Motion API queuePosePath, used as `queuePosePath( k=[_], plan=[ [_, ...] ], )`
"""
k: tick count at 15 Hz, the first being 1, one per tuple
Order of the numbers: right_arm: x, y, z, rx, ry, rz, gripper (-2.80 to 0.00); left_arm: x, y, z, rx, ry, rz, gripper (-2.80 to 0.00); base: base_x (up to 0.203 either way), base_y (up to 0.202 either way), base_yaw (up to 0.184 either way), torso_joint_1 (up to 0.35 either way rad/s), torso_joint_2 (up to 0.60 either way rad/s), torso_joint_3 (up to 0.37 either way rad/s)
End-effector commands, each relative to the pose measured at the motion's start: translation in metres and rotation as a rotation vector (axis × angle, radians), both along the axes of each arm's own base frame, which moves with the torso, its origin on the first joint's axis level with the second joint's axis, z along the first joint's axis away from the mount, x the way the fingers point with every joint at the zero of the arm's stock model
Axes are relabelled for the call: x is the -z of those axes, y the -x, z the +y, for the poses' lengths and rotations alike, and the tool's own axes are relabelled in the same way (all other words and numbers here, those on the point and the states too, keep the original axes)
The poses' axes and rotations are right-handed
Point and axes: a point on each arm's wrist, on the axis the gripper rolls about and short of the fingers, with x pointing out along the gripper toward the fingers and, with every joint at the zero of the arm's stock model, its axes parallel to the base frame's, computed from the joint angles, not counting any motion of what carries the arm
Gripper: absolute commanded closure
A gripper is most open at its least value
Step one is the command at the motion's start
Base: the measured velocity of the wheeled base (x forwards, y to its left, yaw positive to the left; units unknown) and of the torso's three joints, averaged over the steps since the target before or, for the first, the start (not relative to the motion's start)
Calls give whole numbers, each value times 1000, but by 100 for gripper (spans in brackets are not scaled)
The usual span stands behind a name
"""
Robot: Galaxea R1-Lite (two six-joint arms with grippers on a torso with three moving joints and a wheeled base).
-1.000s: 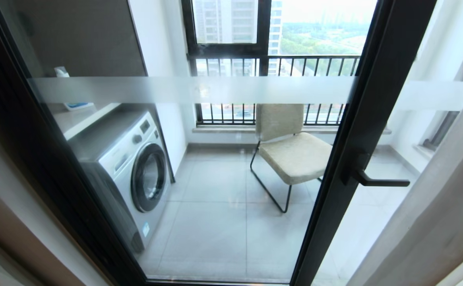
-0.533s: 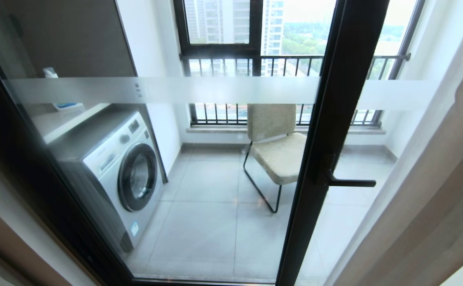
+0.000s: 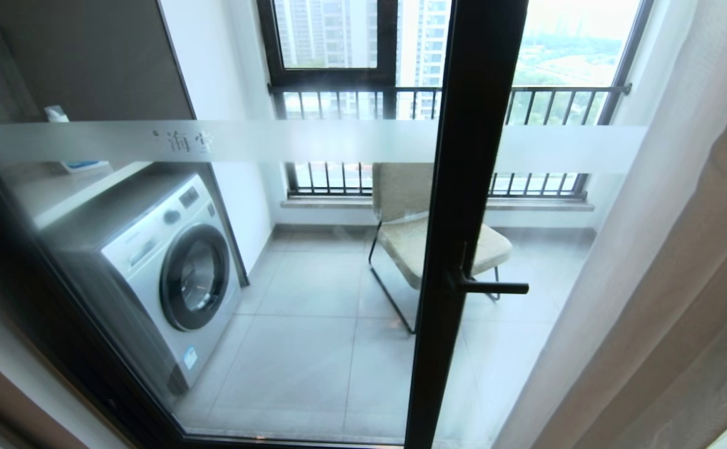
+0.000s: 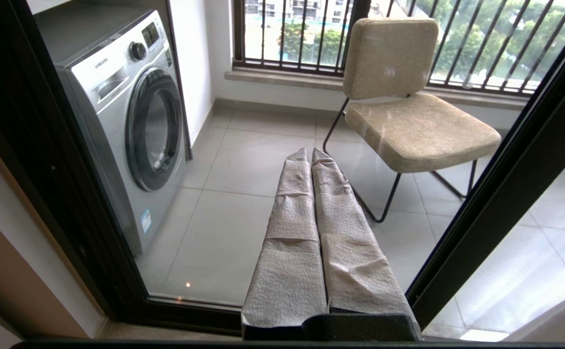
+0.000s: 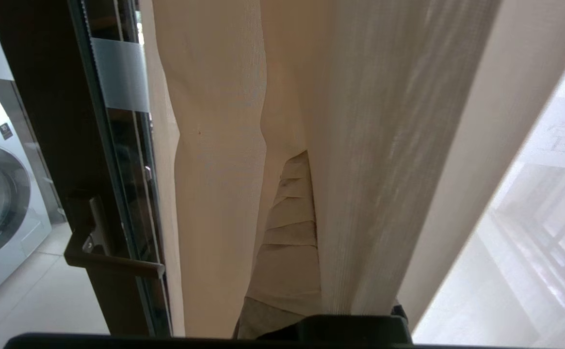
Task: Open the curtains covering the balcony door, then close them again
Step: Pull the inner curtains open on both sides
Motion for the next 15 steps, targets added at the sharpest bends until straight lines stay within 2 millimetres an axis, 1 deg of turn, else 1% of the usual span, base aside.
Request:
queuePosePath(
  k=[1, 5, 15],
  plan=[
    [0, 0, 0, -2, 1, 0, 0, 0, 0, 0, 0, 1, -1, 0, 0, -188, 0, 1, 5, -2],
    [2, 0, 0, 8, -2, 6, 0, 0, 0, 0, 1, 1, -1, 0, 0, -191, 1, 2, 1, 2],
    [3, 0, -5, 148, -26, 7, 0, 0, 0, 0, 0, 1, -1, 0, 0, -188, 1, 3, 3, 2]
  ],
)
